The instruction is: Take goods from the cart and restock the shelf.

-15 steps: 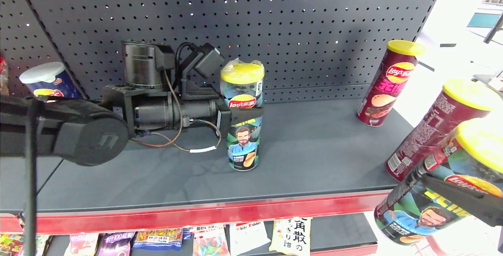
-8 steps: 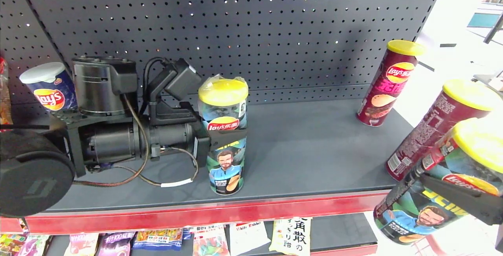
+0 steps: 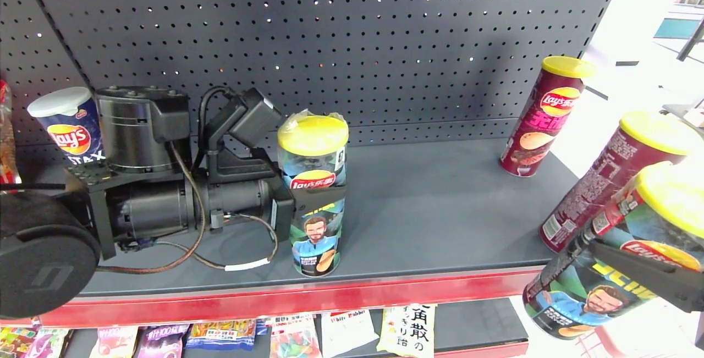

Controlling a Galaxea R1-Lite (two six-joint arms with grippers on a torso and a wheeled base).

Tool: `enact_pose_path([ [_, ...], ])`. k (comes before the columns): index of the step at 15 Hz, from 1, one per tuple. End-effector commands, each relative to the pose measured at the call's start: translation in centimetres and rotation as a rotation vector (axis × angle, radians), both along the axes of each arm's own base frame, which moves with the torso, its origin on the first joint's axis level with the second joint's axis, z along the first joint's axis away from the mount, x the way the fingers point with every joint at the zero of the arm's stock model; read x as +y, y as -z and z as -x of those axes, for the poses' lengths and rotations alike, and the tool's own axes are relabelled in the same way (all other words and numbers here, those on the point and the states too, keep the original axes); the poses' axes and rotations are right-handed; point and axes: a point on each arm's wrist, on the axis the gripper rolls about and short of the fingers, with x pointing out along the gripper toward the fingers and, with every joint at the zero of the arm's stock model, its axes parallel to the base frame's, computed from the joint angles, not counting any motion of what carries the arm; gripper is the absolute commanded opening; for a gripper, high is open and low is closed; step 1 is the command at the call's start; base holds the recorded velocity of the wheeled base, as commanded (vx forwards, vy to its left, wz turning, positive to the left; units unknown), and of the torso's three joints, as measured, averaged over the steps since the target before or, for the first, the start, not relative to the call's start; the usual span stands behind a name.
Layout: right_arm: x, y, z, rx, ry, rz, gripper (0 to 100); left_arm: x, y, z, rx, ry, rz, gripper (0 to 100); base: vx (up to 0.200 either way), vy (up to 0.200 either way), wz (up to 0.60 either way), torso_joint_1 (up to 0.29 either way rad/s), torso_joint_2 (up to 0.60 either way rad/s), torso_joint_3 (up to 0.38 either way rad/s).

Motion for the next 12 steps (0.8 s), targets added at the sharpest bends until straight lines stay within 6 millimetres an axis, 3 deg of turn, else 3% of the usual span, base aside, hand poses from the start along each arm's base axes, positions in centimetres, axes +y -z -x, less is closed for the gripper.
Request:
enact_pose_path([
  [1, 0.0, 0.0, -0.1, 0.002, -0.001, 0.001, 0, -0.3, 0.0, 0.2, 0.009, 0.009, 0.011, 0, 0.000, 0.000, 0.00, 0.000, 0.00, 0.000],
  [12, 0.1, -0.3, -0.2, -0.003, -0.001, 0.000, 0, -0.2, 1.1, 0.6, 0.020, -0.006, 0.019, 0, 0.000, 0.000, 0.00, 0.000, 0.00, 0.000],
])
